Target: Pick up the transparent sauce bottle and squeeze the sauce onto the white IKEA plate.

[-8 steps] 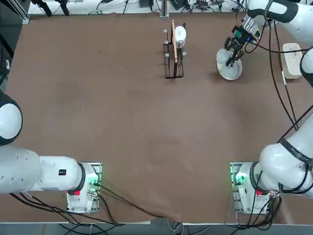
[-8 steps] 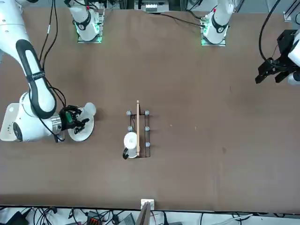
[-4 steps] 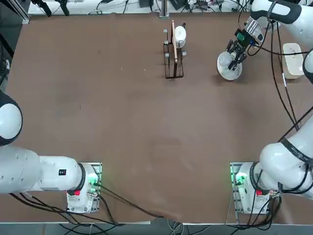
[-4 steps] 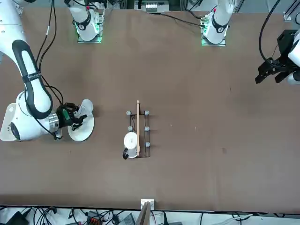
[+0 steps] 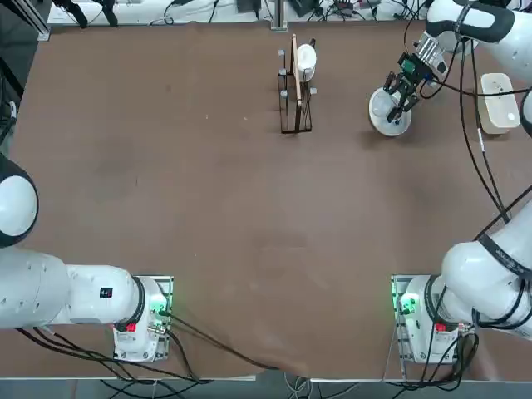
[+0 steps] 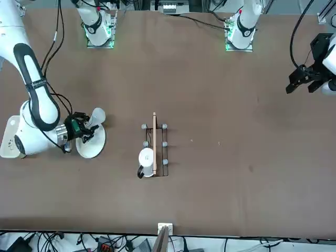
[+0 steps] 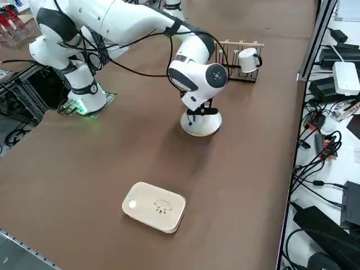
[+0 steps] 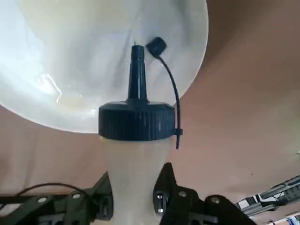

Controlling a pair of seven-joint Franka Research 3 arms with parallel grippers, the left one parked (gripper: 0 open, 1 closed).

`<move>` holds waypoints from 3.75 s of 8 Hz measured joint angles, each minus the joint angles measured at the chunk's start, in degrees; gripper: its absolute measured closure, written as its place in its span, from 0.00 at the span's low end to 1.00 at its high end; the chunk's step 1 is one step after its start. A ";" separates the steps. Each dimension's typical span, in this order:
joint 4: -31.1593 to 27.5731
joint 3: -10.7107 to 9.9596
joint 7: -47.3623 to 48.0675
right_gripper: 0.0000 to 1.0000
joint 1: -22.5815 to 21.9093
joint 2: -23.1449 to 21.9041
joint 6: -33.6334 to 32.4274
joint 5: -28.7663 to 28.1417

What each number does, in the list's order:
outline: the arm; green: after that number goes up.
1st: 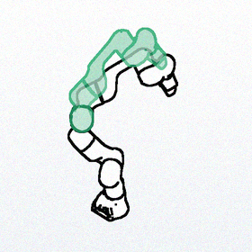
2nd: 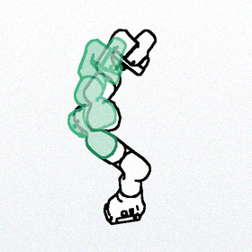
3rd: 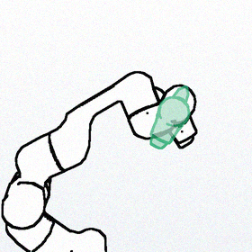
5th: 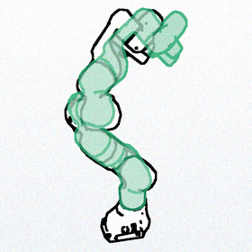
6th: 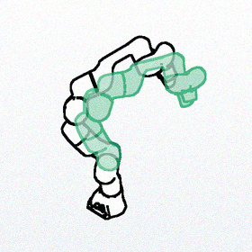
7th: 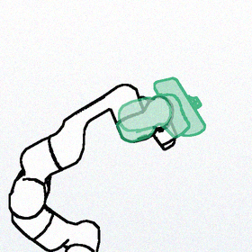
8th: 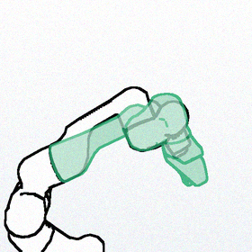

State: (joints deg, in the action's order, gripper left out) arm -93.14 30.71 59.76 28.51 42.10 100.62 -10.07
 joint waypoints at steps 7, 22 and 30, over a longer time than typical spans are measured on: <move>-11.04 3.75 0.13 0.63 0.35 -5.07 9.20 -3.93; -6.77 4.43 19.34 0.63 -6.86 -5.93 16.91 17.22; 3.23 4.39 39.09 0.63 -19.13 -7.19 -1.41 51.81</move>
State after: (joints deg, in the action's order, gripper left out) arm -89.90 35.09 98.86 9.38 34.91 99.21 41.74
